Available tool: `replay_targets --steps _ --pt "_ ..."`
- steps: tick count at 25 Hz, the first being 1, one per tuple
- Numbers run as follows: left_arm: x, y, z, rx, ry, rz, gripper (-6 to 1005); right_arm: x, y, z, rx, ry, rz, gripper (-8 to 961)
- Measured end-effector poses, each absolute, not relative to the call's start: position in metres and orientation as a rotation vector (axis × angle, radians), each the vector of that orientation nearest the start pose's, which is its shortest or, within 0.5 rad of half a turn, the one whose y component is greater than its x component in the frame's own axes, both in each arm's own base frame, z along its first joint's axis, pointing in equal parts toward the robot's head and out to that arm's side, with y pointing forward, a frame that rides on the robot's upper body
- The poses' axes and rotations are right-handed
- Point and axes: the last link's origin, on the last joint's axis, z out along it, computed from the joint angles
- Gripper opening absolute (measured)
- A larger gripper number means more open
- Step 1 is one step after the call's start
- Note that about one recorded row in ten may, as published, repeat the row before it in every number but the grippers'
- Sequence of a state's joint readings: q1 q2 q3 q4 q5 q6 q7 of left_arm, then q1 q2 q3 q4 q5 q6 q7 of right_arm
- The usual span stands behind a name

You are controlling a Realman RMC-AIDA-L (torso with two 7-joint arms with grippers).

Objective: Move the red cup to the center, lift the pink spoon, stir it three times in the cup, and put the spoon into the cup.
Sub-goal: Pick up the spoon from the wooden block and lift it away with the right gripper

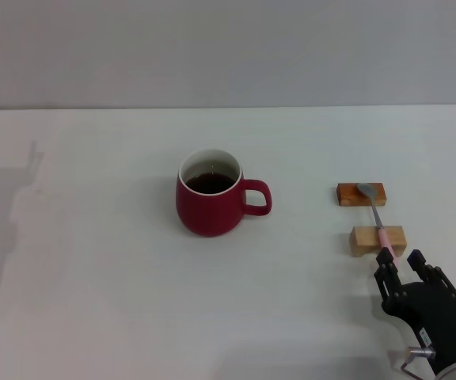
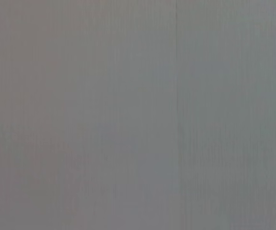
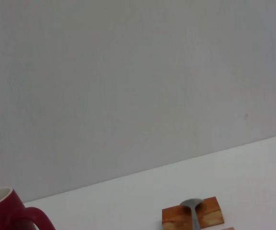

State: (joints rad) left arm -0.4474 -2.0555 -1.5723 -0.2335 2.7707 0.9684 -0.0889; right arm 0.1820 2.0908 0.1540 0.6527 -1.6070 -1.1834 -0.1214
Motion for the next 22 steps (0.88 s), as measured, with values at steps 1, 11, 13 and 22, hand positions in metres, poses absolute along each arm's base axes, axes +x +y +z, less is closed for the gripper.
replay_targets --steps 1,11,13,22 --pt "-0.3526 0.3633 0.0392 -1.388 -0.583 -0.571 839 0.2974 0.2146 -0.1130 -1.617 0.942 0.725 476" --pt "-0.3512 0.3633 0.0403 -1.384 -0.574 -0.580 839 0.3004 0.2178 -0.1126 -1.617 0.961 0.730 474" --pt "-0.3512 0.3630 0.0406 -1.383 -0.572 -0.581 839 0.3024 0.2187 -0.1123 -1.616 0.972 0.735 474" --pt "-0.3511 0.3628 0.0410 -1.381 -0.570 -0.583 839 0.3014 0.2215 -0.1124 -1.628 0.967 0.743 472"
